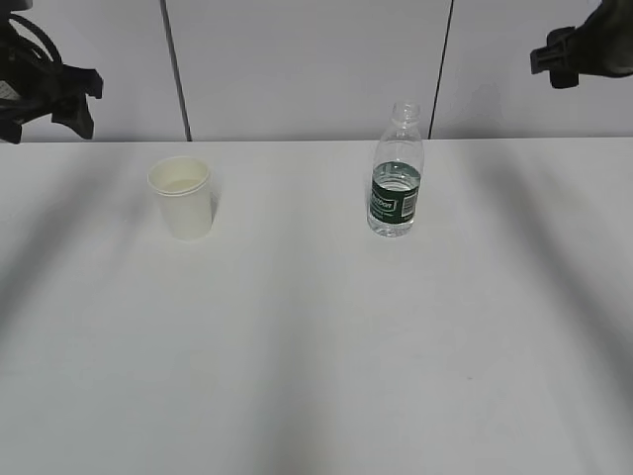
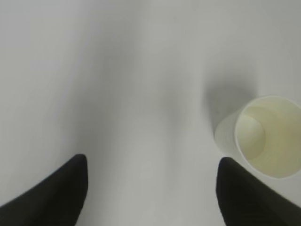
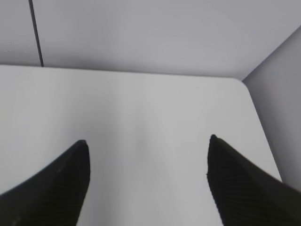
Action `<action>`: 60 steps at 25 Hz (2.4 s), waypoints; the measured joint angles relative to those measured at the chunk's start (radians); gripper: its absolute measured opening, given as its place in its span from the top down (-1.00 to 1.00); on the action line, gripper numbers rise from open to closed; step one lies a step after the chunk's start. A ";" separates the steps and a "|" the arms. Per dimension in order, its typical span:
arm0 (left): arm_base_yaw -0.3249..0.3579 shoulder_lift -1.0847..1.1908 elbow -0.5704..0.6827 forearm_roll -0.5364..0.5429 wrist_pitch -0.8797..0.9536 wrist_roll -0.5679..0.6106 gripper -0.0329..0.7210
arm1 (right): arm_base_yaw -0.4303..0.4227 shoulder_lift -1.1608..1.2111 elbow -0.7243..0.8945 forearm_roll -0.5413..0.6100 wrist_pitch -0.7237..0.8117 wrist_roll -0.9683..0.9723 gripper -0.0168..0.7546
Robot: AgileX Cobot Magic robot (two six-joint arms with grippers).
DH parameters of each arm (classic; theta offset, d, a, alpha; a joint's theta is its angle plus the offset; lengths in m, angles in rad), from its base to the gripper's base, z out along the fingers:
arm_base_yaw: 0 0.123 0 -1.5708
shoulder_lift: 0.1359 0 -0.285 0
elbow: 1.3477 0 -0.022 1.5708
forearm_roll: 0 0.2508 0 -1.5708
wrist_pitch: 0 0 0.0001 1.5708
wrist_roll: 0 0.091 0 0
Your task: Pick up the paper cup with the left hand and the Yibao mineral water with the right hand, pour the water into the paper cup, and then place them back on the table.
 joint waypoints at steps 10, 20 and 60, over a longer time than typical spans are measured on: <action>0.000 0.000 -0.025 -0.070 0.168 0.081 -0.43 | 0.000 0.000 0.000 0.404 0.183 -0.306 -0.53; 0.000 -0.001 -0.085 -0.139 0.412 0.136 -0.42 | 0.000 -0.006 -0.051 0.640 0.418 -0.492 -0.53; 0.000 -0.228 0.069 -0.156 0.469 0.161 -0.40 | 0.000 -0.308 0.027 0.973 0.699 -0.685 -0.53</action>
